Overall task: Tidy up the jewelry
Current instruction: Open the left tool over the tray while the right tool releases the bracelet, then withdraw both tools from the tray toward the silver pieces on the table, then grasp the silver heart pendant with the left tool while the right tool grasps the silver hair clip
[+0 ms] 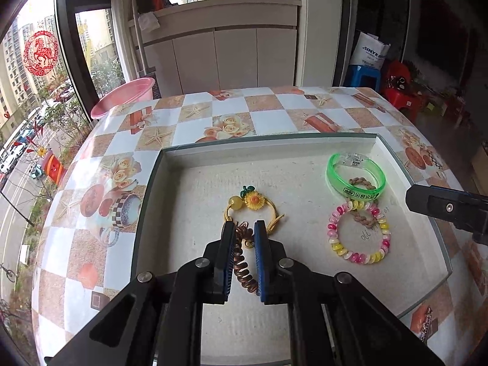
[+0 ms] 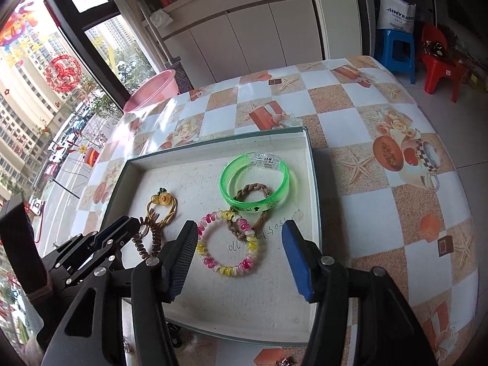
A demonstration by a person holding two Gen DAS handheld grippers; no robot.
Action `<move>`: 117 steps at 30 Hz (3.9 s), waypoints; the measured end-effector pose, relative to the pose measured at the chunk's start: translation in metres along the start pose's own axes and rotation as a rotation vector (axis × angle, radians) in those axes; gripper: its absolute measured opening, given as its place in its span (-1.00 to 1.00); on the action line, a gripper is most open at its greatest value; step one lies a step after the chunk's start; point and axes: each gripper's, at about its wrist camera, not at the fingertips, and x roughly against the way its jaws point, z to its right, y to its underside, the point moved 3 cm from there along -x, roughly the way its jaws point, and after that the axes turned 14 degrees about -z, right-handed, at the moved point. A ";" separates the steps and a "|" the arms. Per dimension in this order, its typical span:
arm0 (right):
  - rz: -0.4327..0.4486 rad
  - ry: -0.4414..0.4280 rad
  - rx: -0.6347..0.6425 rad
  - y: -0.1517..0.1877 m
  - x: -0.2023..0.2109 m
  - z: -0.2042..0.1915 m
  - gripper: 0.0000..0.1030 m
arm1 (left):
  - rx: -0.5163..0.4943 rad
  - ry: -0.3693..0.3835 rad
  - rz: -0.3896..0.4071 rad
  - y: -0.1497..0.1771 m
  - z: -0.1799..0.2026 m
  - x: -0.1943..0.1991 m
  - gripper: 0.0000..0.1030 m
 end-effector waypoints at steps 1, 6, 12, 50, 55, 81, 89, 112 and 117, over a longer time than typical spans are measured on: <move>0.002 0.002 -0.005 0.000 0.001 0.002 0.19 | 0.002 0.002 -0.001 0.000 0.000 0.001 -0.52; 0.004 0.009 -0.023 0.004 0.007 0.010 0.19 | 0.007 0.011 0.004 -0.001 -0.002 0.006 -0.52; 0.007 0.001 -0.044 0.007 0.012 0.016 0.19 | 0.030 0.003 0.056 -0.003 -0.004 0.018 1.00; 0.003 -0.010 0.011 0.094 0.060 -0.001 1.00 | 0.084 0.015 0.064 0.119 -0.031 0.100 1.00; -0.013 -0.008 0.013 0.108 0.062 -0.003 1.00 | 0.111 0.039 0.048 0.139 -0.042 0.103 1.00; -0.120 0.058 0.040 0.188 0.037 0.002 1.00 | 0.132 0.019 -0.045 0.203 -0.061 0.078 1.00; -0.131 0.107 0.011 0.190 0.023 0.008 1.00 | 0.115 0.040 -0.077 0.197 -0.052 0.061 1.00; -0.113 0.259 -0.003 0.167 -0.008 -0.003 0.79 | 0.034 0.017 -0.102 0.176 -0.028 0.036 0.76; -0.110 0.272 0.010 0.158 -0.012 -0.008 0.68 | 0.025 0.019 -0.101 0.174 -0.023 0.036 0.76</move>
